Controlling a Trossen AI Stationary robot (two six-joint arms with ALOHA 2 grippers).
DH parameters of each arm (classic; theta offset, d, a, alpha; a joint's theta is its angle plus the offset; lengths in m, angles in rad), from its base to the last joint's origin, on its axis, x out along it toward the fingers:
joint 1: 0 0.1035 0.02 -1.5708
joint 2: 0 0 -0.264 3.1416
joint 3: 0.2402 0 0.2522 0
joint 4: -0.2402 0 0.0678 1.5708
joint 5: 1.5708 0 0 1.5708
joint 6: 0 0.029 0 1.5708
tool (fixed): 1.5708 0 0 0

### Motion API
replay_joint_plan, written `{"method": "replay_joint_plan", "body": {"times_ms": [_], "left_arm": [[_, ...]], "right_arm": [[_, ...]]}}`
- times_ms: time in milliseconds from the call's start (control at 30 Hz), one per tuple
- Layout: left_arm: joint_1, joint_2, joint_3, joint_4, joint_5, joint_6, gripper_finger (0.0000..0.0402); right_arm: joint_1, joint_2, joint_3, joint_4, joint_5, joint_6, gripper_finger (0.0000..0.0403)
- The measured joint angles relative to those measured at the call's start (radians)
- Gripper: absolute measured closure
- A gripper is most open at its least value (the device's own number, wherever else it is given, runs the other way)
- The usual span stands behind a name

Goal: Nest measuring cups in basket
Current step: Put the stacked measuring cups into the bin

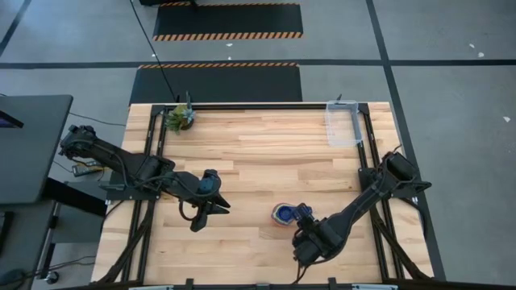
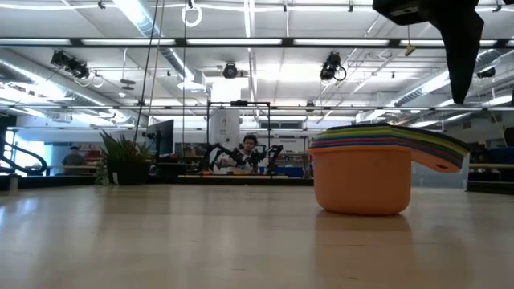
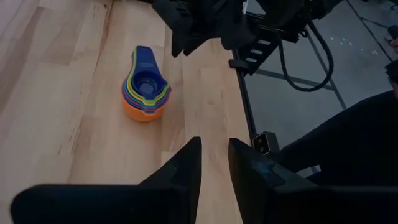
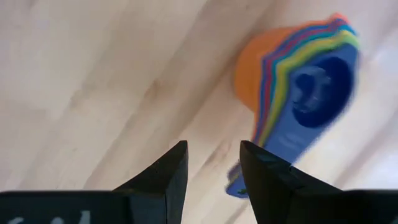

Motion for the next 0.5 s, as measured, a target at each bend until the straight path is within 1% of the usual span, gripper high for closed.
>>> {"method": "replay_joint_plan", "body": {"times_ms": [133, 233, 333, 500], "left_arm": [[0.000, 0.000, 0.000, 0.000, 0.000, 0.000, 0.0315], [0.000, 0.000, 0.000, 0.000, 0.000, 0.000, 0.0315], [0.000, 0.000, 0.000, 0.000, 0.000, 0.000, 0.0315], [0.000, 0.000, 0.000, 0.001, 0.000, 0.000, 0.0315]], "right_arm": [[0.021, 0.000, 0.000, -0.016, 0.078, 0.070, 0.0251], [0.039, -0.001, -0.015, -0.015, 0.131, 0.086, 0.0251], [0.070, -0.001, -0.047, 0.005, 0.214, 0.087, 0.0251], [0.128, -0.001, -0.077, 0.043, 0.346, 0.135, 0.0251]]}}
